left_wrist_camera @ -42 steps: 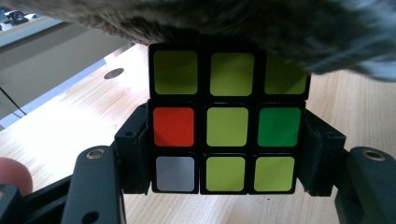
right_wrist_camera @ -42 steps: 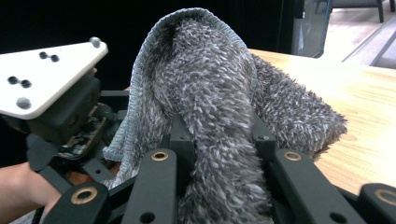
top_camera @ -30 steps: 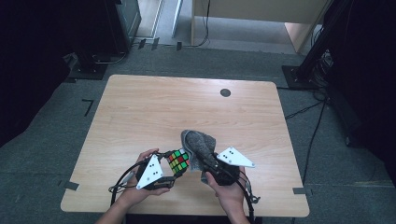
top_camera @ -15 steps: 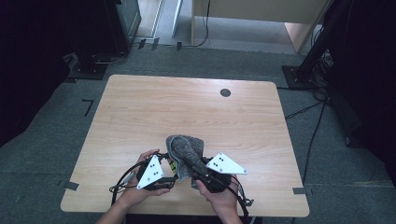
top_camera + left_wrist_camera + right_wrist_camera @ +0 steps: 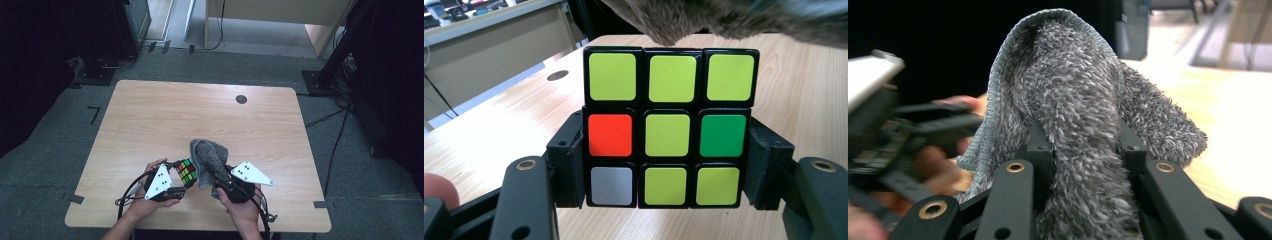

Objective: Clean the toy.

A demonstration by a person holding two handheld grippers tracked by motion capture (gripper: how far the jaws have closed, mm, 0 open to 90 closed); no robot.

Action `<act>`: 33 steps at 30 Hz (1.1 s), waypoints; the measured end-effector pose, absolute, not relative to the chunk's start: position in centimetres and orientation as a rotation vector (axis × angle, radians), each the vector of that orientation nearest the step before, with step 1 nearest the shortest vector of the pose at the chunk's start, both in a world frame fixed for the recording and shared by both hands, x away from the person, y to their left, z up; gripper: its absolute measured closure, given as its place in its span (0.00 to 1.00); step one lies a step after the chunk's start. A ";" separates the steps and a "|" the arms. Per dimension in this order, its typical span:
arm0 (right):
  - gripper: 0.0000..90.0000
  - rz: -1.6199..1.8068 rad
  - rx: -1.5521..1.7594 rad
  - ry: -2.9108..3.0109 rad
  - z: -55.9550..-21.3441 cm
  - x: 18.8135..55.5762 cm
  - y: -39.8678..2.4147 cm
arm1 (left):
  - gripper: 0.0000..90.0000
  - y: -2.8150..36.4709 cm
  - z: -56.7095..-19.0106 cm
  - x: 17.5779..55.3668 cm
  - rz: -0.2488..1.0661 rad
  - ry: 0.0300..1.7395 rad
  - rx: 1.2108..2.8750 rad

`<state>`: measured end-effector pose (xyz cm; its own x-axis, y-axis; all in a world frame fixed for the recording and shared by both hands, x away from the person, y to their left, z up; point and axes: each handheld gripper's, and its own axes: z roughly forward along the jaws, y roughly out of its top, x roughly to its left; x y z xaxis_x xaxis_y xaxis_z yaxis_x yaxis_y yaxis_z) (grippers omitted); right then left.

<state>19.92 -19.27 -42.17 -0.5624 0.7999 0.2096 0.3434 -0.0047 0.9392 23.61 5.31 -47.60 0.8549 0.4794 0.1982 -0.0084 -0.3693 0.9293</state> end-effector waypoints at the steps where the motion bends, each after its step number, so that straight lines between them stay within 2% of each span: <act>1: 0.77 1.608 1.158 1.906 -42.0 19.7 -18.9 | 0.38 5.2 -47.5 23.5 0.534 0.343 1.887; 7: 0.77 1.603 1.065 2.000 -42.2 19.3 -17.2 | 0.38 4.9 -47.3 23.1 0.544 0.316 1.894; 19: 0.76 1.521 1.246 1.922 -43.1 20.9 -20.0 | 0.38 5.4 -47.1 23.5 0.530 0.354 1.873; 23: 0.76 1.599 1.111 1.939 -42.1 19.9 -19.0 | 0.38 5.3 -47.6 24.1 0.533 0.420 1.912; 26: 0.76 1.558 1.023 1.999 -41.9 19.3 -17.5 | 0.38 5.3 -47.4 23.9 0.520 0.405 1.896; 33: 0.76 1.503 1.088 1.987 -42.8 20.1 -18.3 | 0.38 5.7 -47.0 23.7 0.507 0.379 1.856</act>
<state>20.13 -18.33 -42.82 -0.6054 0.7864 0.1228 0.3323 0.1095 0.9368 23.66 5.72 -46.95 0.8561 0.4917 0.1591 0.0135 -0.3290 0.9442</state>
